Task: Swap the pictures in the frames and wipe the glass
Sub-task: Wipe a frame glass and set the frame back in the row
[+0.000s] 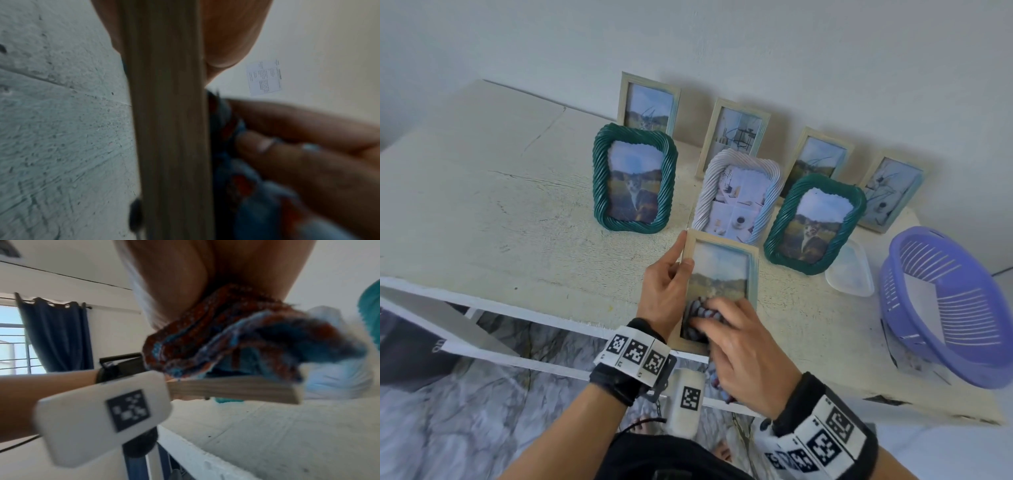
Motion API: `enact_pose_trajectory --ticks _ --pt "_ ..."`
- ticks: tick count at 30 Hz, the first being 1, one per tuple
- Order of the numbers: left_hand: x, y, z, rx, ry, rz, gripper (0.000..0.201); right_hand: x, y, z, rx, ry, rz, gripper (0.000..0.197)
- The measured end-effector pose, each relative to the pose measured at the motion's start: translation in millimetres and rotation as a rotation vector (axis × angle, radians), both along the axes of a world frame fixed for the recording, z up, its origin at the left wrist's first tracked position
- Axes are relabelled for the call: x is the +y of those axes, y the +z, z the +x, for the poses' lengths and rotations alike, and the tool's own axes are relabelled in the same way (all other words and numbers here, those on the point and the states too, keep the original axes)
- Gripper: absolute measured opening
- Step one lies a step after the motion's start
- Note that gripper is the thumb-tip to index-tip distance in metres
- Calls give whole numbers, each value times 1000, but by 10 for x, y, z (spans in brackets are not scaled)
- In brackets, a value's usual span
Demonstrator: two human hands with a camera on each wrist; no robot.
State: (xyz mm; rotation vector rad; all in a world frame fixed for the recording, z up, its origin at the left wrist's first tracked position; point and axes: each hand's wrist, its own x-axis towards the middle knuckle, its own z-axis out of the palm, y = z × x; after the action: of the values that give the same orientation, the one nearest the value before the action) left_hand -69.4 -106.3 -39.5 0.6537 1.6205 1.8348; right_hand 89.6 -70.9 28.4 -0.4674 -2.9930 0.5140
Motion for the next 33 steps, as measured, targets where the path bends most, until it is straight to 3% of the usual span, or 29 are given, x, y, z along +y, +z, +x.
enact_pose_trajectory --ticks 5,13,15,18,21,33 --pt "-54 -33 40 -7 -10 -3 43 16 66 115 -68 86 40 36" --pt "-48 30 2 -26 -10 47 46 248 236 54 8 151 412 33" --pt "-46 57 8 -15 -30 54 50 351 202 -6 18 71 362 18" --pt "-58 81 52 -38 -47 61 50 528 130 -134 -155 -44 283 39" --pt "-83 91 75 -40 -41 49 49 572 170 -238 -96 -124 181 47" --pt "-174 242 60 -49 -62 82 45 352 184 -431 42 -53 103 49"
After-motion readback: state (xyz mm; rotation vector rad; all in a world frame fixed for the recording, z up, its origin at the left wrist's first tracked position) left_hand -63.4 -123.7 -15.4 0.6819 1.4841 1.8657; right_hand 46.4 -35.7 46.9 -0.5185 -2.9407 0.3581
